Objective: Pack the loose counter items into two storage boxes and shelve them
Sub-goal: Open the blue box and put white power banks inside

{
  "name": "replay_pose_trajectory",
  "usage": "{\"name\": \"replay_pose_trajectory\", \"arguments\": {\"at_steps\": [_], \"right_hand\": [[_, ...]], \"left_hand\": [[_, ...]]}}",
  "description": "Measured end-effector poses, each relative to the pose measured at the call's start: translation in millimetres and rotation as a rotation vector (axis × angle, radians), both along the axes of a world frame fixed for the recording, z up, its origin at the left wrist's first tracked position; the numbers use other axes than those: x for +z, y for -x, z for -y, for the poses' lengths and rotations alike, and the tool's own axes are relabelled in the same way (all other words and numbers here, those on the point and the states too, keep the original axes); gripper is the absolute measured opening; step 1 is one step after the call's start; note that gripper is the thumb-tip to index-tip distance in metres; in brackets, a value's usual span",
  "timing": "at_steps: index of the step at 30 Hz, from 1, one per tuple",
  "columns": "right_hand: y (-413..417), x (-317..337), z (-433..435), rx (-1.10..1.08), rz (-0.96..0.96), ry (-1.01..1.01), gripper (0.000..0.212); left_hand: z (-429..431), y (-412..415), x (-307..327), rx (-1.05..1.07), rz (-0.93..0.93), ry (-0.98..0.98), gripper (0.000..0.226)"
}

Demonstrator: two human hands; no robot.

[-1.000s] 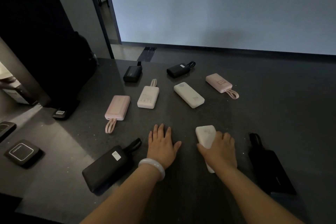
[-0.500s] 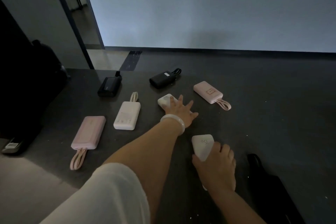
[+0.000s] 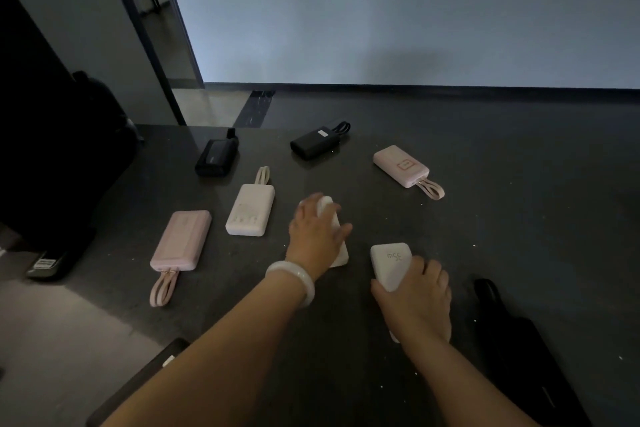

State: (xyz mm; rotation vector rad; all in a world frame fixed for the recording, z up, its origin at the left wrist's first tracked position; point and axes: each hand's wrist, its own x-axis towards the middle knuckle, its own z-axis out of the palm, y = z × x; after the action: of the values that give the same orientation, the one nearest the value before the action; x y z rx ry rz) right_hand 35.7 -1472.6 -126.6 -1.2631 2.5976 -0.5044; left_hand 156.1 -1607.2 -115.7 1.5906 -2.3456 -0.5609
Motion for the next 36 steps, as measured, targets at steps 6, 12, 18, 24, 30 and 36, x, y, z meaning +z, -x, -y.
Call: {"name": "replay_pose_trajectory", "arguments": {"at_steps": [6, 12, 18, 24, 30, 36], "right_hand": [[1.2, -1.3, 2.0, -0.005, -0.034, 0.009, 0.078], [3.9, -3.6, 1.7, -0.013, -0.003, -0.007, 0.081], [2.3, 2.7, -6.1, -0.009, 0.063, -0.030, 0.084], [-6.0, 9.8, -43.9, -0.011, 0.217, -0.017, 0.083], [9.5, 29.5, -88.5, -0.001, 0.330, 0.086, 0.070], [60.9, 75.3, -147.7, -0.130, 0.320, 0.162, 0.075]], "left_hand": [[8.2, 19.0, -9.9, 0.448, -0.069, -0.315, 0.114], [-14.1, 15.1, -6.1, 0.417, -0.083, -0.301, 0.093], [-68.8, -2.2, -5.1, 0.343, -0.111, -0.390, 0.088], [-107.0, -16.4, -1.0, 0.376, -0.241, -0.567, 0.085], [-140.4, -10.5, 15.4, 0.353, -0.568, -0.602, 0.074], [-188.0, 44.7, 50.0, 0.168, -0.802, -0.717, 0.061]]}}
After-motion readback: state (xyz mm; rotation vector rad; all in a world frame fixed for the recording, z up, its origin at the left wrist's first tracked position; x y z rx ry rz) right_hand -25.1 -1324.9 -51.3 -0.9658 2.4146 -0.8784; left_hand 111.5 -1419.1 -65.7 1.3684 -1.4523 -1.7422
